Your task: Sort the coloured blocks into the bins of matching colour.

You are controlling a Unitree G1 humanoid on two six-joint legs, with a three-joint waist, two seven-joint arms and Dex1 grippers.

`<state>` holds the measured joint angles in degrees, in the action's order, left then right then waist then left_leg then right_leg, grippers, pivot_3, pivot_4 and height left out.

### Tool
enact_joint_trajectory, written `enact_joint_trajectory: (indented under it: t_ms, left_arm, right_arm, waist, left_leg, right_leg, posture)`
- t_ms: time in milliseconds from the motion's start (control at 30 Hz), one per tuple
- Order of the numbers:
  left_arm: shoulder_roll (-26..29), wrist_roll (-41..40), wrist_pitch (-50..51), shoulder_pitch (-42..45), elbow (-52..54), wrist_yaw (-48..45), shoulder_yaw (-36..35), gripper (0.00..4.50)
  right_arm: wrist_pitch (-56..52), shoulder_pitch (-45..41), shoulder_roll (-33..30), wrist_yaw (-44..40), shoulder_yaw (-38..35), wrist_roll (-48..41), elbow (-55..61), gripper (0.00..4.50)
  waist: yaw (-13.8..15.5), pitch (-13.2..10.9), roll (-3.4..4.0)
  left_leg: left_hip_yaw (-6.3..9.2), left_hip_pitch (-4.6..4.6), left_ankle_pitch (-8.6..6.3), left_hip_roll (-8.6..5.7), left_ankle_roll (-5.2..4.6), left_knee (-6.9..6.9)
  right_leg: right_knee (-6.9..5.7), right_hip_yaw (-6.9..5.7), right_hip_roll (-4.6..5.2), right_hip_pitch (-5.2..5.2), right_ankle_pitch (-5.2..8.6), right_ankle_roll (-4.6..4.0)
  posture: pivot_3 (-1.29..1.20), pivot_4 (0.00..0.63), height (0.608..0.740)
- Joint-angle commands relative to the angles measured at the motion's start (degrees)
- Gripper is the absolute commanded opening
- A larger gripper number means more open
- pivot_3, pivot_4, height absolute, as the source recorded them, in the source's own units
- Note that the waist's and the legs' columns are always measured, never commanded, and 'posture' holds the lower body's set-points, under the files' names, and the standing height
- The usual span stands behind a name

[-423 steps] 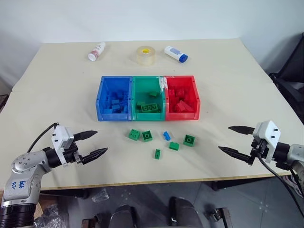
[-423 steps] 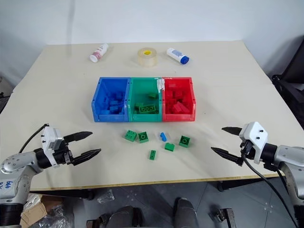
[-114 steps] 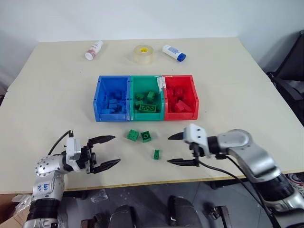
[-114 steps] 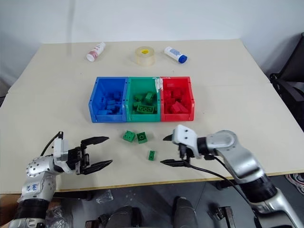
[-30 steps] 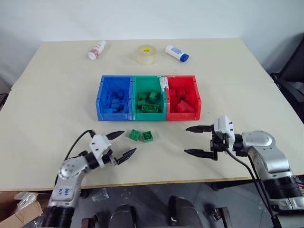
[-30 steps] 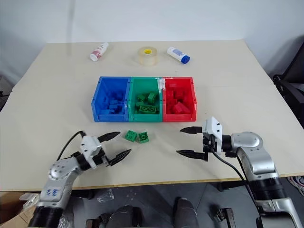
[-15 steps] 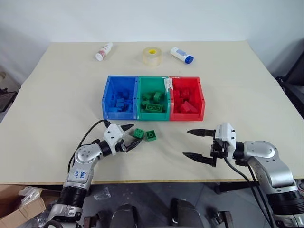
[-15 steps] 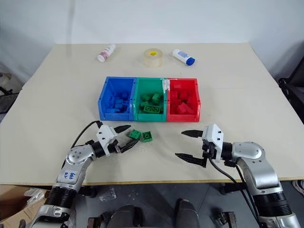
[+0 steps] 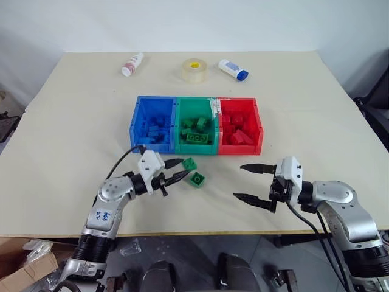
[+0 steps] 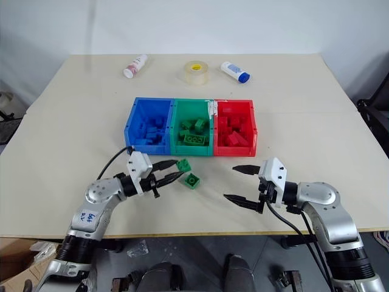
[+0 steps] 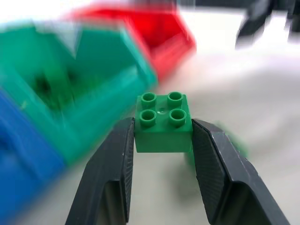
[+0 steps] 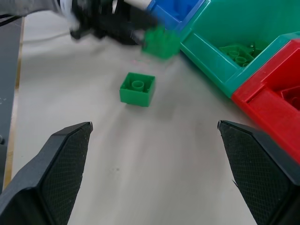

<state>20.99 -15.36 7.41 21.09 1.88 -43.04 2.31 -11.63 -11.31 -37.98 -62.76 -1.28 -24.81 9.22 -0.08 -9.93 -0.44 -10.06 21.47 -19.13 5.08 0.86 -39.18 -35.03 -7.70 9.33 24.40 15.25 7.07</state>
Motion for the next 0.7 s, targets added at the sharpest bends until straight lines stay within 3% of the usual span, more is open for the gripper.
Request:
enact_joint_trajectory:
  t_ms: [33,233,367,533,567,700]
  left_arm:
    - [-1.0,-0.3,2.5,5.4,1.4,4.3,-1.8,1.45]
    - [-5.2,3.2,-0.7,17.7,-12.4,10.2,-1.9,1.45]
    - [-7.3,2.8,-1.5,21.9,-19.9,8.1,-1.0,2.76]
    - [-6.3,2.5,-2.1,21.9,-20.6,5.2,-0.9,4.27]
    - [-5.6,2.2,-2.2,21.2,-19.7,4.3,-1.1,4.45]
    - [-1.0,-0.2,-1.2,16.7,-13.7,-0.6,-2.4,4.45]
  right_arm:
    - [-0.7,-1.0,-0.7,0.8,-2.4,-1.7,2.5,4.5]
    - [-1.1,-1.4,-0.2,1.5,-2.6,-1.6,2.6,4.5]
    - [-1.5,-1.8,0.0,2.1,-2.6,-1.8,3.0,4.5]
    - [-1.9,-1.9,-0.2,2.4,-2.7,-1.9,3.5,4.5]
    - [-2.1,-1.8,-0.3,2.4,-2.8,-2.0,3.6,4.5]
    - [-2.5,-1.8,-0.6,1.9,-2.9,-2.4,3.8,4.5]
  waist:
    - [0.0,0.0,-0.01]
    - [0.1,0.0,-0.04]
    - [0.0,0.0,-0.07]
    - [-0.1,-0.1,-0.15]
    - [-0.1,-0.1,-0.17]
    - [-0.3,-0.1,-0.17]
  left_leg:
    - [0.0,0.0,0.0,-0.01,0.0,-0.01]
    - [0.0,0.01,0.02,-0.04,0.0,0.0]
    - [0.0,0.07,0.01,-0.08,-0.01,0.02]
    - [0.0,0.11,-0.01,-0.08,-0.01,0.14]
    - [0.01,0.12,-0.01,-0.08,-0.01,0.14]
    - [0.0,0.12,-0.01,-0.08,-0.01,0.11]
  right_leg:
    - [0.0,0.0,0.0,0.0,0.0,0.01]
    - [0.06,-0.01,-0.01,-0.03,-0.02,0.03]
    - [0.02,-0.02,-0.01,-0.04,-0.06,0.11]
    - [0.14,-0.02,-0.07,0.0,-0.08,0.15]
    - [0.15,-0.02,-0.07,0.01,-0.08,0.15]
    - [0.13,0.02,-0.07,0.01,-0.08,0.16]
  posture:
    - [0.0,0.15,0.74]
    - [0.0,0.15,0.74]
    - [0.0,0.15,0.74]
    - [0.0,0.15,0.74]
    - [0.0,0.15,0.74]
    - [0.0,0.15,0.74]
